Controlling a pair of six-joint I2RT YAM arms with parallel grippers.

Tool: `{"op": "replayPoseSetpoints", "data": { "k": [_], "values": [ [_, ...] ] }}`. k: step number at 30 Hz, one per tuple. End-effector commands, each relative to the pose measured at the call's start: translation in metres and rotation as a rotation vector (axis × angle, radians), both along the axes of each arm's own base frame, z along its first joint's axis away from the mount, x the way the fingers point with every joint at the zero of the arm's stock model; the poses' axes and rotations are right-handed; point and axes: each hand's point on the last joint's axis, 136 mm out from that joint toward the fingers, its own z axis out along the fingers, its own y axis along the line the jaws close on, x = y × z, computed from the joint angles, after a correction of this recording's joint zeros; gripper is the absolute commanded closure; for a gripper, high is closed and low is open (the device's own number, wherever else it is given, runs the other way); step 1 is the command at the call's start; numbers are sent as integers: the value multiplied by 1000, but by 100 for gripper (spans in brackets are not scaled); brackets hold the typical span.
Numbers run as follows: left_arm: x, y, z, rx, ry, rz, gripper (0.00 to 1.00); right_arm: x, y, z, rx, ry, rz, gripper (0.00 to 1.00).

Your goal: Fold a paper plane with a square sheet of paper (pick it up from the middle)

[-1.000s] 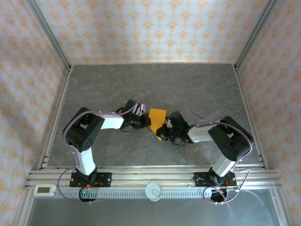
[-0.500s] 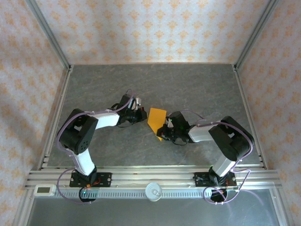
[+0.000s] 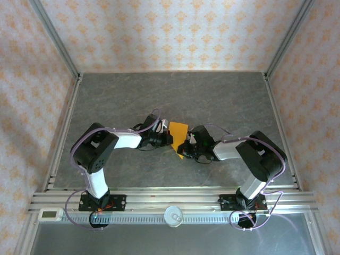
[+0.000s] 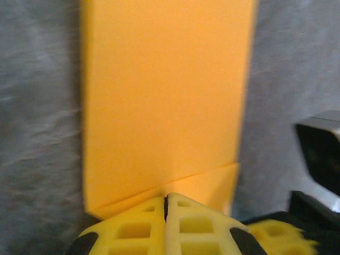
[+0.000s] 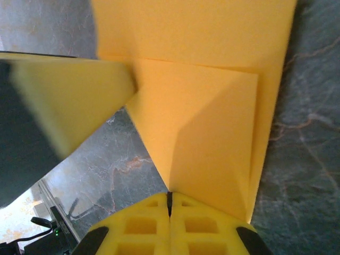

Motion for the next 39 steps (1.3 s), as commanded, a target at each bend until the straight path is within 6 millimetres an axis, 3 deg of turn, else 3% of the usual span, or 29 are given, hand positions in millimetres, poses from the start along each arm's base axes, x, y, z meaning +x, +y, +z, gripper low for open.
{"op": "replayPoseSetpoints", "data": {
  "k": [1, 9, 12, 15, 18, 23, 33, 36, 39],
  "values": [
    [6, 17, -19, 86, 11, 23, 97, -15, -17, -18, -82, 84, -6, 100],
    [-6, 22, -27, 99, 27, -9, 99, 13, 14, 28, 62, -2, -6, 100],
    [-6, 21, -26, 95, 27, -16, 99, 22, 19, 30, 63, -9, -10, 100],
    [-5, 18, -24, 85, 24, -19, 99, 27, 18, 13, 24, 8, -30, 100],
    [-4, 17, -23, 79, 28, -16, 99, 22, 17, -3, 1, 44, -22, 100],
    [-2, 19, -25, 91, 33, -8, 99, 5, -2, -20, -71, 71, -28, 100],
    [-1, 22, -27, 90, 33, 7, 99, -50, -28, -20, -48, 103, 56, 98],
    [-1, 20, -26, 78, 32, 10, 99, -56, -35, -21, -60, 107, 44, 98],
    [-1, 19, -25, 64, 34, 9, 99, -49, -30, -7, -30, 77, 26, 99]
  ]
}}
